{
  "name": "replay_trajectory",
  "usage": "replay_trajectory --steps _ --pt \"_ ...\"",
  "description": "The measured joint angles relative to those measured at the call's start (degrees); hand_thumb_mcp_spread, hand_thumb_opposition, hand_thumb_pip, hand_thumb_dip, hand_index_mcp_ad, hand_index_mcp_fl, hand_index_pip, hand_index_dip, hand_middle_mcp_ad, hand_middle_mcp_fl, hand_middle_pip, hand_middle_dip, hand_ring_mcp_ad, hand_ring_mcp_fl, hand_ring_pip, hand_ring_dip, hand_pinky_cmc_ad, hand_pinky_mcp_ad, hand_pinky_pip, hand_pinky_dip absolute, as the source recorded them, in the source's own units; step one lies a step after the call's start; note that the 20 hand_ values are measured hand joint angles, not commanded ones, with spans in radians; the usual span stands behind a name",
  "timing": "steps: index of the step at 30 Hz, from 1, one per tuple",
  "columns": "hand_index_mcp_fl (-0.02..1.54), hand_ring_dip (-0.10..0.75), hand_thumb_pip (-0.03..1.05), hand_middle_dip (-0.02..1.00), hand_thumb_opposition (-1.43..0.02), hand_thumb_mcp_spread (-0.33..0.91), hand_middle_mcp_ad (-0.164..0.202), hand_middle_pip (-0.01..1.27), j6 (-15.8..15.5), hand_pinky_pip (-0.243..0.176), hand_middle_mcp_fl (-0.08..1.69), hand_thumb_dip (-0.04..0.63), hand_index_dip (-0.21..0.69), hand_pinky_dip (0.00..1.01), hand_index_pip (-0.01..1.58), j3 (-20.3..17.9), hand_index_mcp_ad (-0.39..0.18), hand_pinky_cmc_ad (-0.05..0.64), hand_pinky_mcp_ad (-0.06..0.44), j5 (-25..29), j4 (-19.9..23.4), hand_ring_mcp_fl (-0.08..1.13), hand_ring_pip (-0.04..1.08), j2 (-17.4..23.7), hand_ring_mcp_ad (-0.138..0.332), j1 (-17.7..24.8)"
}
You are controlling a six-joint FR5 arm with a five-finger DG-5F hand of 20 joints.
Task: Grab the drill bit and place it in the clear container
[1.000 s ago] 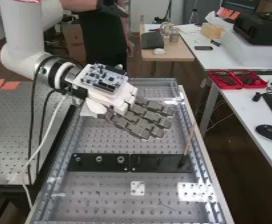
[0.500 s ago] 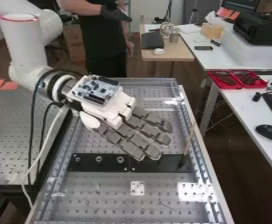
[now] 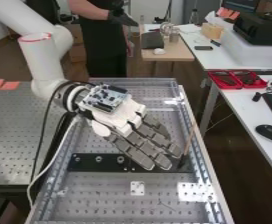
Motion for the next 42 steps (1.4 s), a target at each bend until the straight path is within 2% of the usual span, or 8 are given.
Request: replay_trajectory --steps 6,11,15,20,22,25,33,42 --pt "0.54 0.005 0.6 0.17 -0.8 0.42 0.073 0.13 1.22 -0.063 0.2 0.253 0.328 0.12 0.74 1.89 -0.127 0.093 0.105 0.6 -0.46 0.02 0.1 -2.48 0.169 0.24" --pt "0.56 0.005 0.59 0.18 -0.8 0.42 0.077 0.13 1.61 -0.063 0.22 0.251 0.326 0.12 0.87 4.06 -0.138 0.113 0.105 0.54 -2.35 0.02 0.1 -4.83 0.166 0.52" --pt "0.55 0.012 0.58 0.19 -0.82 0.47 0.075 0.13 0.97 -0.063 0.21 0.253 0.328 0.12 0.97 5.09 -0.14 0.12 0.105 0.22 -3.06 0.03 0.1 -5.72 0.166 0.59" --pt "0.44 0.023 0.57 0.21 -0.82 0.46 0.073 0.13 -0.36 -0.061 0.23 0.269 0.328 0.12 1.09 6.17 -0.145 0.147 0.105 -0.29 -3.01 0.05 0.1 -6.77 0.166 0.55" --pt "0.37 0.019 0.56 0.21 -0.84 0.5 0.073 0.13 -0.4 -0.063 0.25 0.269 0.328 0.13 1.17 6.43 -0.145 0.164 0.103 -0.41 -3.1 0.04 0.1 -7.03 0.169 0.53" --pt "0.31 0.019 0.57 0.21 -0.83 0.5 0.073 0.13 -0.19 -0.063 0.26 0.284 0.38 0.13 1.24 6.79 -0.145 0.161 0.103 -0.5 -3.45 0.04 0.1 -7.37 0.166 0.51" --pt "0.24 0.026 0.57 0.22 -0.85 0.51 0.075 0.13 -0.25 -0.063 0.25 0.316 0.429 0.13 1.32 7.64 -0.145 0.175 0.103 -0.61 -4.14 0.06 0.1 -8.43 0.164 0.41" --pt "0.24 0.024 0.57 0.23 -0.86 0.53 0.075 0.13 0.51 -0.063 0.27 0.316 0.429 0.14 1.32 8.4 -0.145 0.185 0.103 -1.39 -4.79 0.07 0.1 -9.76 0.168 -0.23"
